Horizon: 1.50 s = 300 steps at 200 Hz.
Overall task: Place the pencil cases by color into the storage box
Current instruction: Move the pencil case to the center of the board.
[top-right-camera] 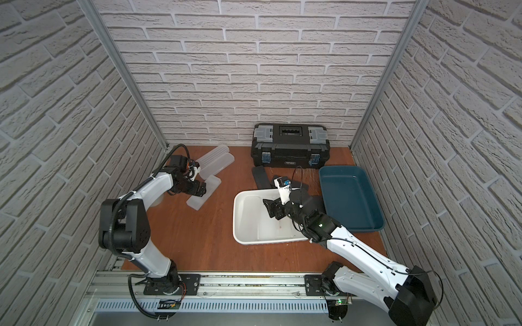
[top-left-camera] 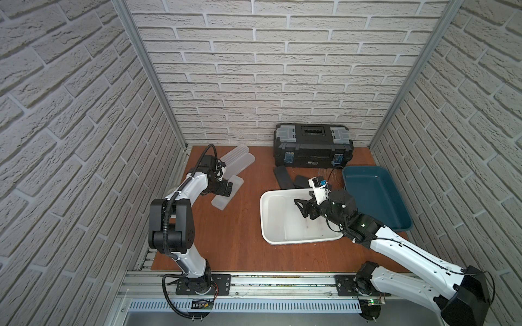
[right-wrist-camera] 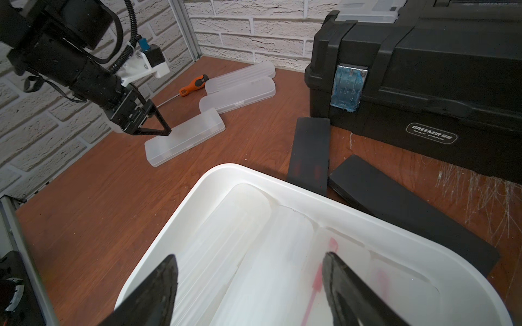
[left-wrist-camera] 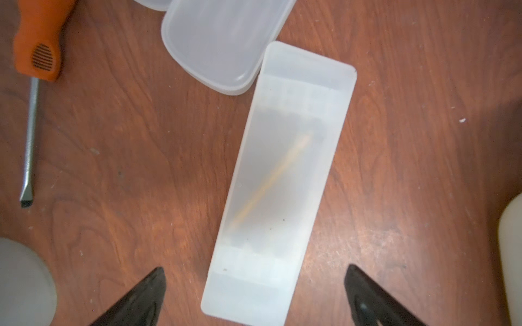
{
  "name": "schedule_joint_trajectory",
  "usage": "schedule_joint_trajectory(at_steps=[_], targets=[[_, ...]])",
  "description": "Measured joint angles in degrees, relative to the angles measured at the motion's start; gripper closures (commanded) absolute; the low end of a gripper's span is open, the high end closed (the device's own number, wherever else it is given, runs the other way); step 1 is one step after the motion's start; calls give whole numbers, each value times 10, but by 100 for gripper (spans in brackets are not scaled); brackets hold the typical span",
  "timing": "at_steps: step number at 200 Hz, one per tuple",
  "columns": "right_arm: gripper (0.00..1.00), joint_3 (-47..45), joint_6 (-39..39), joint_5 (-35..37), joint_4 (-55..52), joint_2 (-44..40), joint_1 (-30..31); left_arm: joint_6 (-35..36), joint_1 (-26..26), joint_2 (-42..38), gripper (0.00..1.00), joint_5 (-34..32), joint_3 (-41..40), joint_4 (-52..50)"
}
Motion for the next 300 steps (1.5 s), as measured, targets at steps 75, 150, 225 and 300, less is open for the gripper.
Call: schedule_joint_trajectory(at_steps=[75, 150, 225, 300], targets=[[19, -3, -7, -11, 11, -3, 1, 47, 3, 28, 2, 43, 12, 27], [19, -3, -18, -11, 11, -24, 7, 59, 3, 69, 2, 44, 50, 28], [19, -3, -28, -11, 11, -30, 12, 88, -4, 118, 2, 27, 104, 13], [19, -3, -30, -12, 11, -30, 13, 132, -22, 122, 2, 17, 104, 11]])
